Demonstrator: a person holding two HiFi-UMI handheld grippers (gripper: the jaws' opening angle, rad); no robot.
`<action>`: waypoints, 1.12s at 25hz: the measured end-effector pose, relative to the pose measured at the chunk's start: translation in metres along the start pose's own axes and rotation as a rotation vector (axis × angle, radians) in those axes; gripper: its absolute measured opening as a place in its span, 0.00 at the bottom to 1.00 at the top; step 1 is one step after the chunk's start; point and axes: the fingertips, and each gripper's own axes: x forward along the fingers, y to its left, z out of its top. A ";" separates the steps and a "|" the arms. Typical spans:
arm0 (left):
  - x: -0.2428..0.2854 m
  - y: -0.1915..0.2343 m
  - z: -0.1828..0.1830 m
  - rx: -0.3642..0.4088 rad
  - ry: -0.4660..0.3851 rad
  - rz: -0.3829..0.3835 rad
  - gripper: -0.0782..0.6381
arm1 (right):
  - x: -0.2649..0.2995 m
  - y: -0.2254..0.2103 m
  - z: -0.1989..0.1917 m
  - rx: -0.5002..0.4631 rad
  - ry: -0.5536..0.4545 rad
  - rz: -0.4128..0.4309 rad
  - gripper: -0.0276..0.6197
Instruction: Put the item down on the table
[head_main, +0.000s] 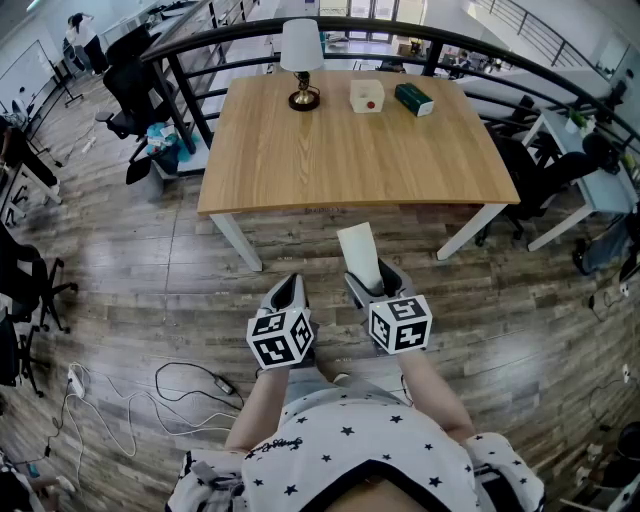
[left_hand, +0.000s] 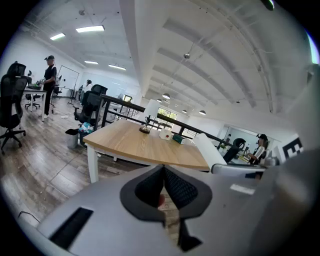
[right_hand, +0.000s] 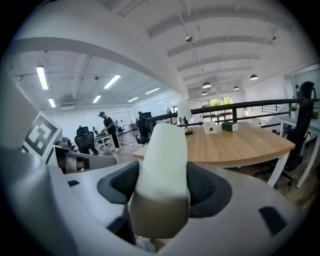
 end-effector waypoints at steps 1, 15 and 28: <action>-0.009 -0.007 -0.004 -0.008 0.001 -0.001 0.13 | -0.013 0.003 0.000 0.001 -0.008 0.003 0.50; -0.087 -0.041 -0.039 0.051 0.027 -0.034 0.13 | -0.101 0.047 -0.007 0.026 -0.076 0.008 0.50; -0.089 -0.052 -0.042 0.048 0.005 -0.031 0.13 | -0.112 0.038 -0.003 0.039 -0.118 0.028 0.50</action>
